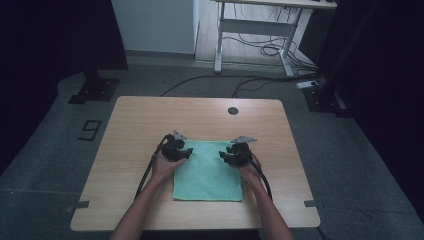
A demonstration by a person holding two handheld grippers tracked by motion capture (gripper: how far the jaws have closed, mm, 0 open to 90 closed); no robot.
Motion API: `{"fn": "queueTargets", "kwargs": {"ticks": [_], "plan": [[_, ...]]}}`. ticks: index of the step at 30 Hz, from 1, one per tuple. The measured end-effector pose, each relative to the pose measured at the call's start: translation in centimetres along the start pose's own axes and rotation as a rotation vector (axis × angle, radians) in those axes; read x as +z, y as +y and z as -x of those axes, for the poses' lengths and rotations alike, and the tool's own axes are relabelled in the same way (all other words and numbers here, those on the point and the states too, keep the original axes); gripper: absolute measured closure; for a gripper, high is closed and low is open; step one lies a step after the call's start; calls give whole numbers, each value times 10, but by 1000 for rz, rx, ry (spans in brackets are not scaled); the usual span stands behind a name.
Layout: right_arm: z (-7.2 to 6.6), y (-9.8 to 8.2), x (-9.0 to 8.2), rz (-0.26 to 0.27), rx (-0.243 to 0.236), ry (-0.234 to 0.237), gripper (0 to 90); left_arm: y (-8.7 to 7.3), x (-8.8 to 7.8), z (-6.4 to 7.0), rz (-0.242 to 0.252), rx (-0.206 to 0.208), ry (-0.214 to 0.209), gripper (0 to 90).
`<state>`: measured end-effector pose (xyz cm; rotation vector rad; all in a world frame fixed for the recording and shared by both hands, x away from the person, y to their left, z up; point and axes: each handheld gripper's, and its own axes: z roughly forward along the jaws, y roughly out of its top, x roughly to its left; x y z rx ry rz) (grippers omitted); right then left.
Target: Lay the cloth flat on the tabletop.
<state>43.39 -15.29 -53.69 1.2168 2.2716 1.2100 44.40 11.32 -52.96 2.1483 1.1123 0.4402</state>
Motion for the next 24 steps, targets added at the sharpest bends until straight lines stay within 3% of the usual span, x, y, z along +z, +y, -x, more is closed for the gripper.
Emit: {"fn": "queueTargets", "kwargs": {"ticks": [4, 7, 11, 14, 19, 22, 24], "plan": [[-22, 1, -9, -5, -9, 35, 535, -5, 7, -1, -34, -14, 1, 536], [-37, -2, -9, -34, -22, 50, 525, -7, 7, -4, -15, -45, -11, 536], [-53, -14, -5, -80, -66, 40, 501, -8, 7, -2, -16, -28, 3, 539], [-53, -24, -4, -89, -92, -6, 483, -8, 7, -2, -12, -26, 5, 537], [-43, -38, -16, -34, -71, -56, 492, -9, 7, -1, -7, -27, 5, 537], [-36, -42, -22, -32, -52, -63, 487, -9, 7, 0, -8, -27, 10, 534], [-39, -39, -27, -34, -55, -83, 474, -9, 7, 0, -10, -28, 11, 534]]}}
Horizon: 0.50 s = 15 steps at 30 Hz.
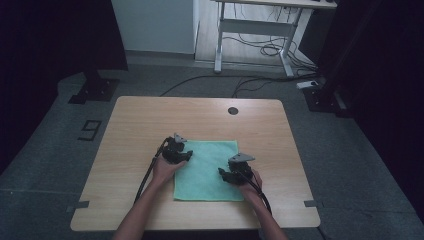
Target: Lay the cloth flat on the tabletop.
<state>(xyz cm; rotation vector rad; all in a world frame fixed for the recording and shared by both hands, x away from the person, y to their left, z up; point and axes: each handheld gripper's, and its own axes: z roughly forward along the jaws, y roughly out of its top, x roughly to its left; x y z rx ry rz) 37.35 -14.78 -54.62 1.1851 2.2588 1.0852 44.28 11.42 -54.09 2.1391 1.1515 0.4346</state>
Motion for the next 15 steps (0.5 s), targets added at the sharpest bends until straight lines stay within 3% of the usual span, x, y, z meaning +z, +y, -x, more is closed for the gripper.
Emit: {"fn": "queueTargets", "kwargs": {"ticks": [4, 8, 11, 15], "plan": [[-23, 16, -17, 67, -32, 38, 473, 0, 0, 0, -3, 1, 2, 533], [-50, 28, -20, 90, -53, 128, 471, -1, -1, 0, -3, -2, 1, 533], [-68, 28, -8, 68, -54, 173, 468, -2, -2, 0, -2, -2, 1, 533], [-94, 22, 11, 8, -101, 207, 459, -2, -2, -1, -1, 0, -1, 533]]}}
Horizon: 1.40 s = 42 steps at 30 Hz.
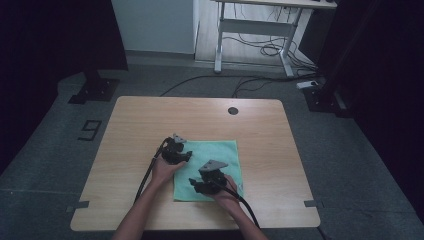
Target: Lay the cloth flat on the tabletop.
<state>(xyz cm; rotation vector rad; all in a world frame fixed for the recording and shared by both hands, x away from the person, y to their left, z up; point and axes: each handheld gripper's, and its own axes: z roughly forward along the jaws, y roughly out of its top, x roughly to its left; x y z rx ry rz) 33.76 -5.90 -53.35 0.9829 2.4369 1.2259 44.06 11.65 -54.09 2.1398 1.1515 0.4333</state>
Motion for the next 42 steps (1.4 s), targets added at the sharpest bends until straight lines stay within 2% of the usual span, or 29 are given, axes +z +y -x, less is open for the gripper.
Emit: {"fn": "queueTargets", "kwargs": {"ticks": [5, 7, 10, 14, 21, 26, 28, 29, 32, 35, 38, 42], "plan": [[-25, -7, 17, -63, -88, 41, 417, 0, 0, 0, -1, -1, 1, 532], [-32, -10, 18, -48, -118, 16, 410, 0, 0, 0, 0, -3, 2, 532], [-35, -14, 16, -28, -94, 5, 403, 0, 0, 2, 4, -4, 11, 527], [-39, -20, 10, -31, -92, -5, 402, 1, 0, 5, -7, 3, -2, 512], [-29, -24, 1, -46, -82, -3, 403, 8, 7, 13, -8, 6, -13, 511], [-24, -20, 3, -53, -64, -6, 381, 17, 14, 15, -19, 21, -25, 510], [-25, -16, 6, -39, -60, -4, 378, 18, 14, 12, -20, 11, -45, 496], [-26, -14, 8, -37, -60, -2, 377, 18, 13, 10, -18, 9, -42, 482], [-31, -10, 14, -28, -73, 8, 373, 15, 5, 0, 2, -17, -16, 488], [-37, -10, 17, -27, -88, 30, 362, 12, 3, -8, -8, -23, 7, 503], [-42, -13, 19, -33, -111, 26, 351, 8, 5, -11, -14, -25, 8, 514], [-44, -14, 18, -33, -110, 30, 315, 8, 7, -9, -2, -31, 15, 526]]}}
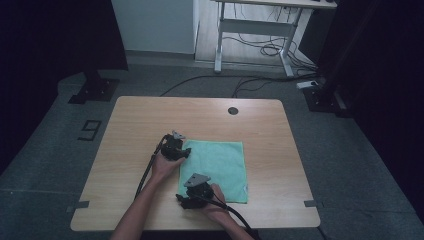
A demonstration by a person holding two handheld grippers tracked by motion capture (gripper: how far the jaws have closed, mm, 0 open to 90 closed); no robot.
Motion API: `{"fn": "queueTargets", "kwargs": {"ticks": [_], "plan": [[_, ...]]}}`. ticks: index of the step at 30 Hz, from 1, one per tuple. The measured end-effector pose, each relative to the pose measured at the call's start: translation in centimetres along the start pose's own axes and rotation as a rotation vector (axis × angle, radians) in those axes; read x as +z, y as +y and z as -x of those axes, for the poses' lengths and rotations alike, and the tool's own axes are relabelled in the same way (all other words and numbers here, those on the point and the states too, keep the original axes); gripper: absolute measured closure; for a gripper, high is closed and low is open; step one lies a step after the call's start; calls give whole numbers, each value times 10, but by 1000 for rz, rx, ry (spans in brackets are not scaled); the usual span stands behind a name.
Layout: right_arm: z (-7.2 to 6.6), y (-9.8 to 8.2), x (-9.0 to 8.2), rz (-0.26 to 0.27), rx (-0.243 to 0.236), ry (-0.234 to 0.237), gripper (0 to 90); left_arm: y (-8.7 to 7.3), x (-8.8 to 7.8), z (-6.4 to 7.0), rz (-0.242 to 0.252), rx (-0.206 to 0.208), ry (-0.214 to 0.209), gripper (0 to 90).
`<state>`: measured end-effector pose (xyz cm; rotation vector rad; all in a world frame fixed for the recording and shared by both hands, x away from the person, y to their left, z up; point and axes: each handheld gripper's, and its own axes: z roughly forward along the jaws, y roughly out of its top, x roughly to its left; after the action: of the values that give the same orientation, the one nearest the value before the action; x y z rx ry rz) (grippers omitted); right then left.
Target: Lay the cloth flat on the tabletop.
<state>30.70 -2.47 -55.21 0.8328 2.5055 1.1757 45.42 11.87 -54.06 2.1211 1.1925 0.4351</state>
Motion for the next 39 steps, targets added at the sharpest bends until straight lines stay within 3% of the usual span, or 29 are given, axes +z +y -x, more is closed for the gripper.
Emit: {"fn": "queueTargets", "kwargs": {"ticks": [5, 8, 16, 21, 32, 39], "plan": [[-5, -1, -1, -11, -37, 10, 283, 2, 0, 0, -3, 5, 8, 524], [-3, 0, -1, -7, -25, 19, 288, 3, -3, 1, 6, 13, 17, 533], [5, 7, -20, 76, 13, 39, 304, 14, -31, -2, 75, 13, 24, 526], [3, 11, -23, 106, 16, 49, 314, 18, -39, -8, 96, 27, 39, 503], [-9, 11, -16, 111, -6, 84, 331, 22, -31, -15, 94, 22, 37, 497], [-11, 10, -15, 110, -9, 83, 338, 21, -22, -24, 88, -19, 37, 529]]}}
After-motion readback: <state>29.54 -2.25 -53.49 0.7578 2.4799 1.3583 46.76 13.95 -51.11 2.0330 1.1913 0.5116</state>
